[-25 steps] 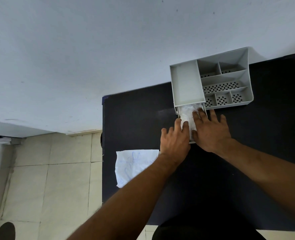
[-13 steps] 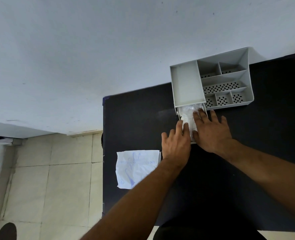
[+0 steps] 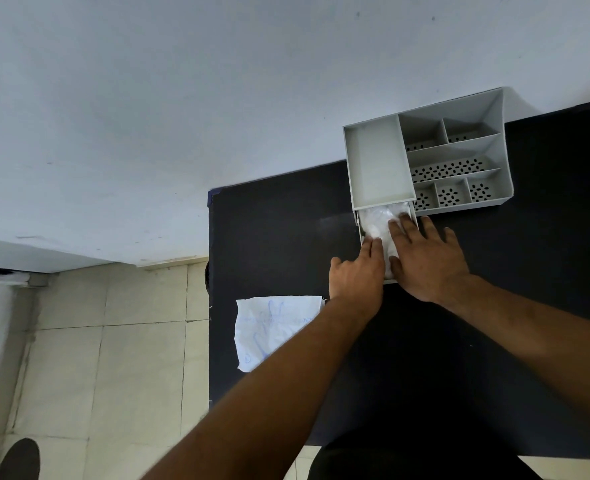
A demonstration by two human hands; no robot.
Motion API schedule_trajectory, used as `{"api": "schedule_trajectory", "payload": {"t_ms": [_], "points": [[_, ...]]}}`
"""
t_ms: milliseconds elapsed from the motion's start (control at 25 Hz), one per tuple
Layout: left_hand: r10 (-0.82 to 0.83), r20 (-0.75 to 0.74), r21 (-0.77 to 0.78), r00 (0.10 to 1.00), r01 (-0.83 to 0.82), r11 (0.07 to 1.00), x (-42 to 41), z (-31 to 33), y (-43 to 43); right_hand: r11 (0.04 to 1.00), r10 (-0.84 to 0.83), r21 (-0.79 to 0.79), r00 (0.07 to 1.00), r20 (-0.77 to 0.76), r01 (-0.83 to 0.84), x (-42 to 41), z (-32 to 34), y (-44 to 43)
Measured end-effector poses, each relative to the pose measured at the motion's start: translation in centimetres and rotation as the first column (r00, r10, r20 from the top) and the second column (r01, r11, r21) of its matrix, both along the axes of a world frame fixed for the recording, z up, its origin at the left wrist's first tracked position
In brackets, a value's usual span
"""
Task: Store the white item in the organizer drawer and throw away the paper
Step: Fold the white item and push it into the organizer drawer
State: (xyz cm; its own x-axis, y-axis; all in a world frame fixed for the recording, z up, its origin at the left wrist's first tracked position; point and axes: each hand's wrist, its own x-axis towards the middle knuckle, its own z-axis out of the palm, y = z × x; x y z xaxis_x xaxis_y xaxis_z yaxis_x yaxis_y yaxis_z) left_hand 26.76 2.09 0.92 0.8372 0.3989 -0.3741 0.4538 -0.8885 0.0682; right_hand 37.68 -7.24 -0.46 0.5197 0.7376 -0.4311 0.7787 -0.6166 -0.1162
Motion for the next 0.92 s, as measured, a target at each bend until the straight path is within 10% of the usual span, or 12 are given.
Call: {"api": "schedule_trajectory", "payload": {"t_ms": [280, 920], "points": [[-0.149, -0.095, 0.230, 0.984, 0.168, 0.959, 0.5, 0.6, 0.0, 1.000, 0.009, 0.002, 1.000, -0.007, -0.009, 0.0, 0.0, 0.0], [-0.182, -0.227, 0.084, 0.957, 0.206, 0.975, 3.0, 1.2, 3.7, 0.999, 0.037, -0.002, 0.999, 0.024, -0.037, 0.2, 1.0, 0.5]]}}
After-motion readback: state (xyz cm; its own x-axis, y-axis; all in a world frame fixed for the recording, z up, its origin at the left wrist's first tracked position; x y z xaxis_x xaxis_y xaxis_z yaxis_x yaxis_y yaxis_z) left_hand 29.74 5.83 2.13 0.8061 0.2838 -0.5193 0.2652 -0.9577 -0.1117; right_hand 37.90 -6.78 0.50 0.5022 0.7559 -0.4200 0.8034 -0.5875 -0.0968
